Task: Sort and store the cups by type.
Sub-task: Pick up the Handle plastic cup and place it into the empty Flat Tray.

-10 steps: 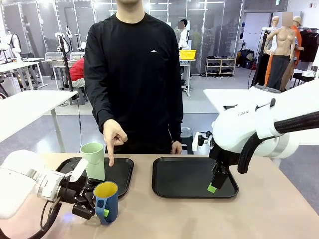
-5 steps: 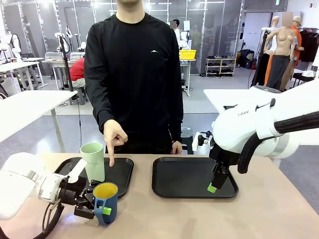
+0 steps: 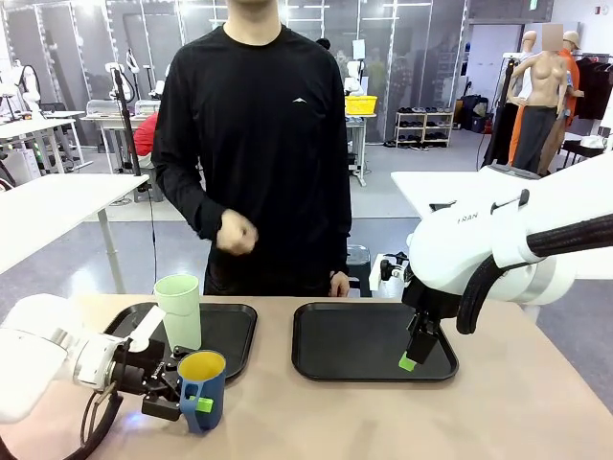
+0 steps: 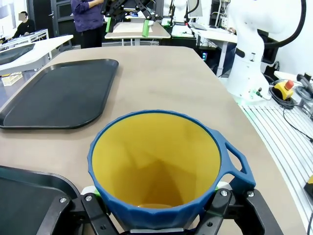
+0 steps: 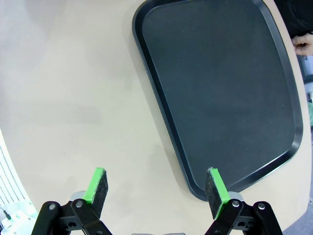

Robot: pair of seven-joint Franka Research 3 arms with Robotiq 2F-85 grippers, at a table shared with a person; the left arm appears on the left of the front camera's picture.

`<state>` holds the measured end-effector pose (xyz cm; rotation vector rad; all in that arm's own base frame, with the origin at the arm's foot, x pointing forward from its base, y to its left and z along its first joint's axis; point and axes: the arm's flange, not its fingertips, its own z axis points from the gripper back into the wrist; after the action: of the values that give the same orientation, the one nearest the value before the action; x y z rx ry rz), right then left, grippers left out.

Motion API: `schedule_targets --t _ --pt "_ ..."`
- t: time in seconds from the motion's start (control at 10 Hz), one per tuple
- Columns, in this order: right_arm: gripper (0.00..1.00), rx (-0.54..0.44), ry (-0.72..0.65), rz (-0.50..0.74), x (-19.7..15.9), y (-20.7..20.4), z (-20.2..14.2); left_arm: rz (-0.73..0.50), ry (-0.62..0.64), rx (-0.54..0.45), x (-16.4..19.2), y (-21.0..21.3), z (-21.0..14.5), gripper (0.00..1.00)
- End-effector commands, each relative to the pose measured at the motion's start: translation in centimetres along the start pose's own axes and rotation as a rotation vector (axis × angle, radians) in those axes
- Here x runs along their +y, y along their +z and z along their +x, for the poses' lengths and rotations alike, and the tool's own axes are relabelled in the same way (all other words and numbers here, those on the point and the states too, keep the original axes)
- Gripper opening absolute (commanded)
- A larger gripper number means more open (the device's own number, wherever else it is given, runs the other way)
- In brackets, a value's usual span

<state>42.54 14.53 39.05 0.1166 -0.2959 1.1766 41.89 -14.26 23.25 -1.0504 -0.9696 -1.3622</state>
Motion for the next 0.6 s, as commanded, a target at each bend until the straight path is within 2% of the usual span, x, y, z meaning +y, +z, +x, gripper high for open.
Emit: schedule_targets --t 0.0,0.5 --pt "1.00 0.009 -0.001 -0.006 0.0 0.0 -0.1 0.009 -0.027 -0.017 -0.5 0.5 0.7 0.22" --pt "1.00 0.009 -0.001 -0.006 0.0 0.0 -0.1 0.012 -0.046 -0.093 -2.4 1.3 3.1 0.22"
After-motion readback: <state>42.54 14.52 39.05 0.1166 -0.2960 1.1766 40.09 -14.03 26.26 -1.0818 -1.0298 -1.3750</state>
